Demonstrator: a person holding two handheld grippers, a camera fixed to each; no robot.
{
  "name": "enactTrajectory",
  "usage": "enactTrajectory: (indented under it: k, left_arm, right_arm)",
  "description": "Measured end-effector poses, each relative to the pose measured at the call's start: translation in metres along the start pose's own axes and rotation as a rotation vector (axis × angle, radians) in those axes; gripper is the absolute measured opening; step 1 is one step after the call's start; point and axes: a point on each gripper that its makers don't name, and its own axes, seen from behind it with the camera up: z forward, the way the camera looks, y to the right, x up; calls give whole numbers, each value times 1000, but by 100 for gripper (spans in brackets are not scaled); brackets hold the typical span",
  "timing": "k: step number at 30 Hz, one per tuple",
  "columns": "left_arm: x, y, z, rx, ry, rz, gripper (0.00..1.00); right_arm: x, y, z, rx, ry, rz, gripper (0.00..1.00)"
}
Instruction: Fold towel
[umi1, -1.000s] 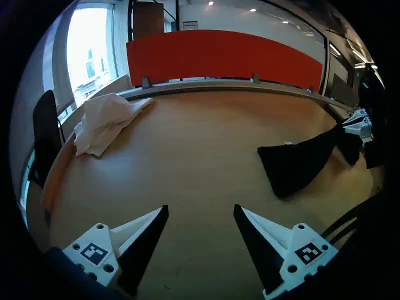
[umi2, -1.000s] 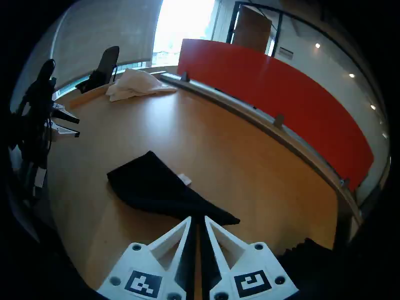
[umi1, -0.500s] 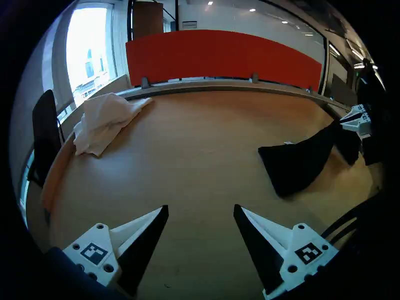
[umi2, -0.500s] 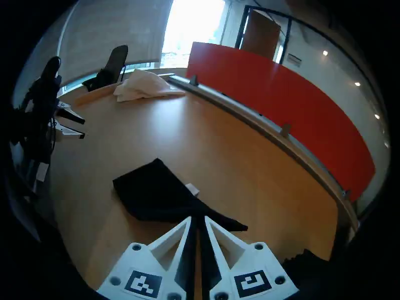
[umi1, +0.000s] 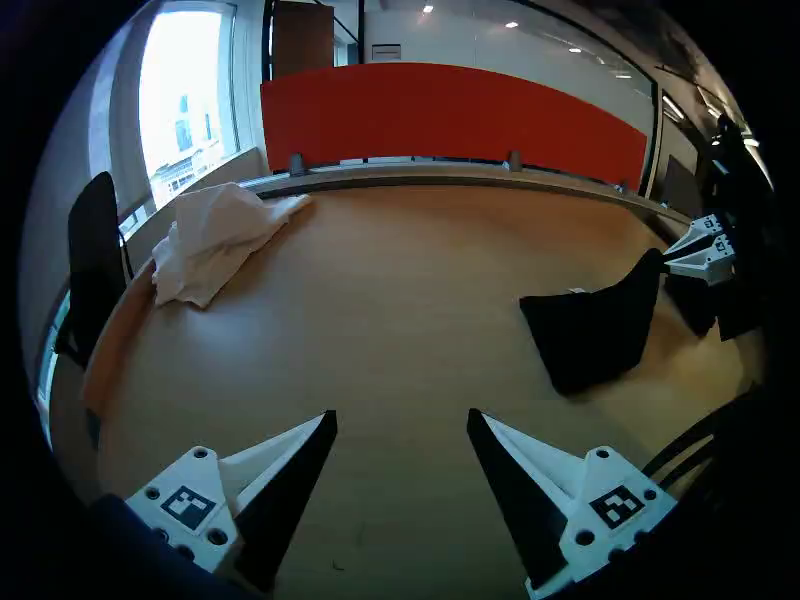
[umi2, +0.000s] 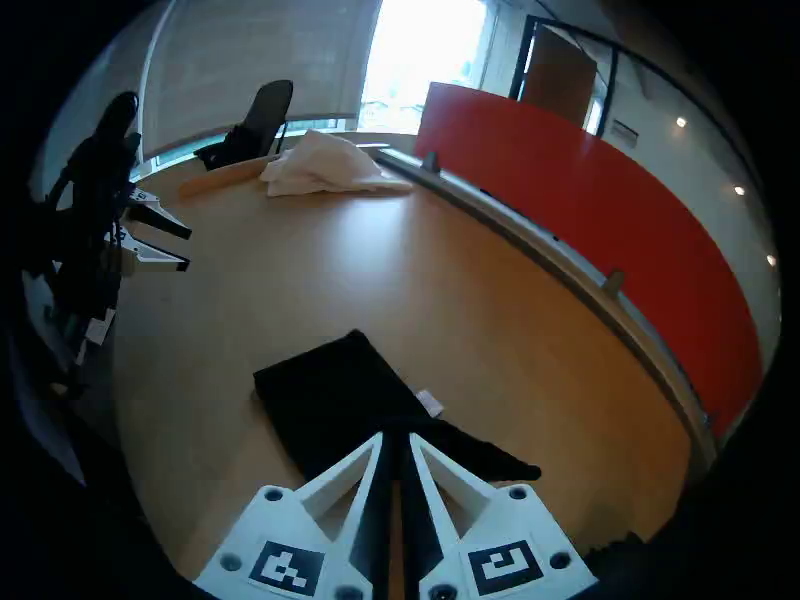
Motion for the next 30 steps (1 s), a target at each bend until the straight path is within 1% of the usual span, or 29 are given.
enactTrajectory:
  k: [7,15,23,27,30]
  left_arm:
    - [-2,-6,-4,6,6,-7,97]
    - [-6,-9,-11,7,8,-14,97]
    - [-11,-15,-17,17,9,-42,97]
    - [-13,-18,-19,21,7,-47,97]
    - [-14,-20,-19,25,5,-49,97]
  right_arm:
    - [10,-18,18,47,-7,-27,3]
    - [15,-52,47,125,-28,-55,3]
    - [13,-83,71,195,-57,-82,3]
    - [8,-90,80,211,-76,-86,3]
    - [5,-91,82,214,-83,-85,3]
